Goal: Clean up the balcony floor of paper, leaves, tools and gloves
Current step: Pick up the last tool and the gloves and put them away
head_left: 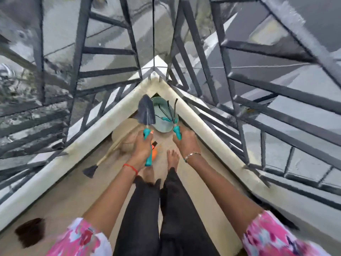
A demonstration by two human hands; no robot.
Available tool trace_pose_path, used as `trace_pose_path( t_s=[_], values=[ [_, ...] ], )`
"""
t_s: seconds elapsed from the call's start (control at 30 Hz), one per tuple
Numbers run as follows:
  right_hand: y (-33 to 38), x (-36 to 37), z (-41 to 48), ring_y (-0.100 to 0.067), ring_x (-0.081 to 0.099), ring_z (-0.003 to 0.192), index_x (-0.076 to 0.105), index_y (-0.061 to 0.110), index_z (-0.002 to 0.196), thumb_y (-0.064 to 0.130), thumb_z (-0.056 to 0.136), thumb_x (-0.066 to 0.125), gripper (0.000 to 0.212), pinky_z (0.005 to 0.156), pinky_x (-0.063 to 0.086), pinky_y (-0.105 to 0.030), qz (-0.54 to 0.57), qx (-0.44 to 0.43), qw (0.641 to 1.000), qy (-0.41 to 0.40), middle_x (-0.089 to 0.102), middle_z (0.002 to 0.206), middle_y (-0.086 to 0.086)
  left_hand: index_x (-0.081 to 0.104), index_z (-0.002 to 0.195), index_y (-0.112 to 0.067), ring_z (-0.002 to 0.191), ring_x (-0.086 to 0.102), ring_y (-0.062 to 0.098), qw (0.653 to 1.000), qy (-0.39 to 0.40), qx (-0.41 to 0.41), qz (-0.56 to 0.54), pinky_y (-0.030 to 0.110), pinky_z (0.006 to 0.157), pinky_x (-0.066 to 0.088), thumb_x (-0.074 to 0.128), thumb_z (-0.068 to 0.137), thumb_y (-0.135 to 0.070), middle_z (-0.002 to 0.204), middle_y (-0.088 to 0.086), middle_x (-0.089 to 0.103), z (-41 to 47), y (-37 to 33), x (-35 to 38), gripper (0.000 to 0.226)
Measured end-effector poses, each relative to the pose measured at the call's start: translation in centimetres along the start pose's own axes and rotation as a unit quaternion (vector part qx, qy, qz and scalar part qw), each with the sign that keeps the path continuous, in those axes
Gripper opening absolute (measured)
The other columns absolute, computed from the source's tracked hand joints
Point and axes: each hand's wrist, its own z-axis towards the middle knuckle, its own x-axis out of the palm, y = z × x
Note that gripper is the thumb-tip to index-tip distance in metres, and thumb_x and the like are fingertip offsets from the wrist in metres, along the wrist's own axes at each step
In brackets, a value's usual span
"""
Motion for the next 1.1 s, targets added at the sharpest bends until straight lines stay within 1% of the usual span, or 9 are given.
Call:
trace_pose_path(
  t_s=[0.17, 0.33, 0.47, 0.6, 0.7, 0.77, 0.87, 1.0, 1.1],
  values=[
    [-5.5, 9.2, 11.0, -0.035, 0.060, 0.094, 0.059, 0.001, 0.106, 0.014, 0.086, 0.052, 0.024, 0.076, 0.048, -0.037, -0.051, 0.000, 0.998, 0.042, 0.063, 0.101, -0.021, 0.044, 0.079, -0.024, 0.071, 0.047, 0.021, 0.999, -0.027, -0.035, -0.019, 0.027, 0.064, 0.038, 0.045, 0.097, -0.020, 0.074, 0.003, 0.047, 10.1, 7.0, 5.1, 0.019],
    [-10.9, 20.1, 21.8, -0.036, 0.057, 0.108, 0.053, -0.001, 0.117, 0.008, 0.092, 0.043, 0.028, 0.087, 0.045, -0.040, -0.137, -0.030, 0.984, 0.107, 0.058, 0.116, -0.023, 0.049, 0.118, 0.005, 0.078, 0.043, 0.020, 0.999, -0.037, -0.030, -0.001, 0.033, 0.063, 0.031, 0.044, 0.098, -0.018, 0.087, 0.017, 0.049, 20.7, 14.3, 8.7, 0.031],
    [-12.9, 26.0, 28.2, -0.034, 0.054, 0.115, 0.049, -0.003, 0.122, 0.000, 0.095, 0.035, 0.030, 0.088, 0.045, -0.040, -0.235, -0.101, 0.958, 0.129, 0.054, 0.124, -0.021, 0.050, 0.099, -0.006, 0.079, 0.045, 0.020, 0.997, -0.052, -0.041, -0.030, 0.028, 0.059, 0.029, 0.046, 0.098, -0.017, 0.080, 0.009, 0.048, 27.2, 18.4, 10.1, 0.012],
    [-14.6, 31.1, 31.7, -0.035, 0.044, 0.122, 0.041, -0.001, 0.128, 0.003, 0.095, 0.036, 0.034, 0.094, 0.040, -0.043, -0.292, -0.130, 0.935, 0.155, 0.047, 0.130, -0.019, 0.053, 0.105, -0.003, 0.083, 0.051, 0.023, 0.995, -0.055, -0.069, -0.050, 0.033, 0.071, 0.040, 0.048, 0.097, -0.025, 0.087, 0.013, 0.053, 31.6, 21.1, 10.6, 0.023],
    [-16.0, 32.6, 32.5, -0.033, 0.034, 0.127, 0.033, 0.005, 0.137, 0.007, 0.094, 0.036, 0.043, 0.101, 0.030, -0.046, -0.296, -0.115, 0.927, 0.199, 0.041, 0.134, -0.017, 0.050, 0.099, -0.007, 0.080, 0.048, 0.024, 0.993, -0.047, -0.093, -0.056, 0.030, 0.060, 0.036, 0.048, 0.097, -0.028, 0.072, 0.005, 0.047, 32.8, 21.7, 10.9, 0.021],
    [-16.3, 32.4, 32.6, -0.031, 0.037, 0.124, 0.041, 0.007, 0.134, 0.011, 0.094, 0.041, 0.040, 0.101, 0.030, -0.043, -0.236, -0.113, 0.947, 0.186, 0.045, 0.133, -0.015, 0.051, 0.102, -0.008, 0.080, 0.048, 0.023, 0.993, -0.044, -0.096, -0.060, 0.029, 0.058, 0.036, 0.047, 0.097, -0.027, 0.074, 0.004, 0.049, 33.0, 21.8, 10.9, 0.020],
    [-15.1, 30.3, 31.2, -0.028, 0.057, 0.093, 0.066, 0.002, 0.099, 0.015, 0.092, 0.053, 0.019, 0.083, 0.042, -0.035, 0.104, -0.040, 0.987, 0.119, 0.063, 0.100, -0.019, 0.054, 0.111, -0.003, 0.081, 0.052, 0.023, 0.992, -0.037, -0.093, -0.075, 0.030, 0.069, 0.042, 0.044, 0.099, -0.026, 0.088, 0.012, 0.056, 32.3, 21.1, 11.3, 0.028],
    [-13.2, 26.5, 28.3, -0.009, 0.056, 0.051, 0.066, 0.005, 0.080, 0.015, 0.087, 0.061, 0.013, 0.049, 0.046, -0.018, 0.408, 0.077, 0.887, 0.202, 0.064, 0.065, -0.003, 0.054, 0.104, -0.007, 0.068, 0.053, 0.020, 0.987, -0.038, -0.102, -0.116, 0.018, 0.055, 0.045, 0.035, 0.102, -0.023, 0.081, 0.010, 0.057, 31.0, 19.5, 12.3, 0.024],
    [-12.9, 25.4, 27.3, -0.002, 0.059, 0.051, 0.064, 0.001, 0.106, 0.006, 0.083, 0.065, 0.023, 0.048, 0.047, -0.014, 0.436, 0.089, 0.864, 0.237, 0.067, 0.065, 0.004, 0.055, 0.112, -0.010, 0.093, 0.062, 0.032, 0.975, -0.028, -0.153, -0.161, 0.039, 0.082, 0.055, 0.032, 0.102, -0.027, 0.109, 0.022, 0.062, 30.8, 18.9, 13.2, 0.030]
  ],
)
